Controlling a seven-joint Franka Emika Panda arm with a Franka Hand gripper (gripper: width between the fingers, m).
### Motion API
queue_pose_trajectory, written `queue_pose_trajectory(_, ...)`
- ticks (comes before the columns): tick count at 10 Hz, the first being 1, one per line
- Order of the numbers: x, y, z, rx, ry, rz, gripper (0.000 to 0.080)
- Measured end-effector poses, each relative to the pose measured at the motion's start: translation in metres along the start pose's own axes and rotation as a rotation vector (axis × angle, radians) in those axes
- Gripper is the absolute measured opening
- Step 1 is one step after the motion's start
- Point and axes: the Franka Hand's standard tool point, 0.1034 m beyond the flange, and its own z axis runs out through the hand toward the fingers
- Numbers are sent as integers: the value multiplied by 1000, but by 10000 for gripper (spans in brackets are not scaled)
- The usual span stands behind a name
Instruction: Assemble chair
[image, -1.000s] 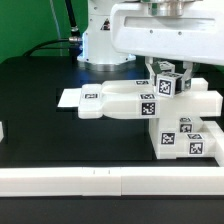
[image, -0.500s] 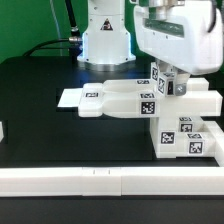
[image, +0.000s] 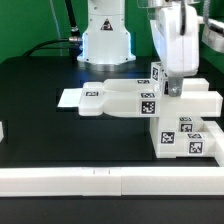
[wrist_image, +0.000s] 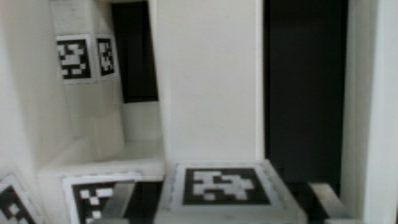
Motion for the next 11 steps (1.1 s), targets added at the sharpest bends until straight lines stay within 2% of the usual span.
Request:
queue_pose_trajectory(3, 0, 0, 0, 0, 0, -26, 288)
queue_pose_trajectory(4, 0, 0, 1, -1, 0, -30, 493)
queue_pose_trajectory(5, 3, 2, 2, -13, 0, -117, 598)
queue_pose_trajectory(6, 4, 1, 1, -15, 3, -257, 598)
queue_pose_trajectory(7, 4, 0, 0, -16, 1, -344, 640)
queue_pose_trajectory(11, 5, 1, 1, -16, 0, -644, 649)
